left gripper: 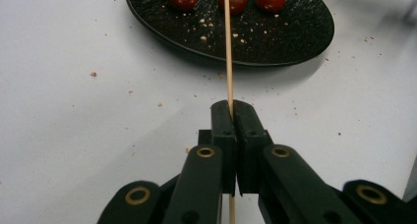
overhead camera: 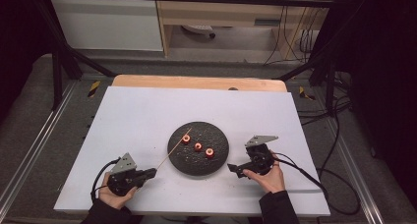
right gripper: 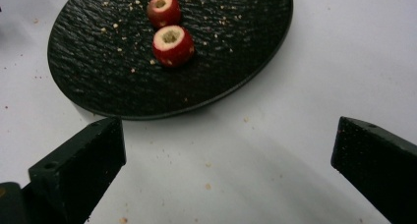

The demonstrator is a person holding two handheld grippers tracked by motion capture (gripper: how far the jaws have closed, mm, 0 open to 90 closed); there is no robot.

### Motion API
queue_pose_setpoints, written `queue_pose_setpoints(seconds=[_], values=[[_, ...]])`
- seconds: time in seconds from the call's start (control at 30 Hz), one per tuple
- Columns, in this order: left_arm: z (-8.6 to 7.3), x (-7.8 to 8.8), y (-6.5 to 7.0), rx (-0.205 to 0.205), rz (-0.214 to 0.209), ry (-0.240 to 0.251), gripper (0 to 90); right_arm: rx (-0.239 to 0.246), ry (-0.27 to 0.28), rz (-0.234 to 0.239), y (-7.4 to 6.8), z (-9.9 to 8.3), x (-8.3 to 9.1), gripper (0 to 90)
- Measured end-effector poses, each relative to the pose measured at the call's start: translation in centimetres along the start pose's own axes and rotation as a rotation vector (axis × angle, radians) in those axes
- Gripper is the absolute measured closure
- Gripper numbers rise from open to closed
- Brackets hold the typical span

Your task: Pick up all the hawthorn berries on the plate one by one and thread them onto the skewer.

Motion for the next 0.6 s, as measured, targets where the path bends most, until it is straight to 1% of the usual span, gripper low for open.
queue_pose_setpoints(seconds=[0.03, 0.13, 0.17, 0.2, 0.23, 0.3, 0.37, 0.4, 0.43, 0.5, 0.57, 0.6], values=[[0.0, 0.0, 0.0, 0.001, 0.000, 0.002, 88.0, 0.003, -0.007, -0.005, -0.1, 0.6, -0.2, 0.6], [0.0, -0.1, 0.0, -0.003, 0.003, 0.002, 88.0, 0.010, -0.013, -0.005, -0.2, 1.1, -0.5, 0.7], [0.0, -0.1, 0.0, -0.004, 0.004, 0.002, 88.0, 0.018, -0.021, -0.006, -0.4, 1.6, -0.9, 0.7], [0.0, -0.1, 0.0, -0.005, 0.005, 0.002, 88.0, 0.018, -0.021, -0.006, -0.4, 1.6, -0.9, 0.7], [0.0, -0.1, 0.0, -0.006, 0.008, 0.004, 88.0, 0.024, -0.032, -0.010, -0.5, 1.9, -1.1, 0.8], [0.0, -0.1, 0.0, -0.009, 0.008, 0.002, 88.0, 0.029, -0.071, -0.020, -0.8, 2.6, -1.6, 1.2], [0.0, -0.1, -0.1, -0.010, 0.009, 0.003, 88.0, 0.039, -0.097, -0.014, -1.1, 3.2, -1.8, 1.7], [0.0, -0.1, -0.1, -0.009, 0.010, 0.002, 88.0, 0.051, -0.104, -0.016, -1.2, 3.5, -1.9, 2.6], [-0.1, -0.1, -0.1, -0.009, 0.011, 0.002, 88.0, 0.051, -0.104, -0.016, -1.2, 3.5, -1.9, 2.6], [-0.1, -0.1, -0.1, -0.010, 0.011, 0.002, 88.0, 0.061, -0.129, -0.010, -1.5, 4.5, -2.2, 5.6], [-0.1, -0.1, -0.1, -0.011, 0.010, 0.003, 87.9, 0.066, -0.132, -0.010, -1.5, 4.8, -2.3, 6.8], [-0.1, -0.1, -0.1, -0.013, 0.010, 0.001, 88.0, 0.071, -0.145, -0.007, -1.7, 5.1, -2.4, 7.6]])
Point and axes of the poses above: each handheld gripper's, and its own axes: x roughly backward along the jaws, z roughly out of its top, y roughly to its right, the point moved 9 cm from there along -x, roughly forward along the jaws, and after that the axes turned 8 degrees about x, right-handed, at the moved point
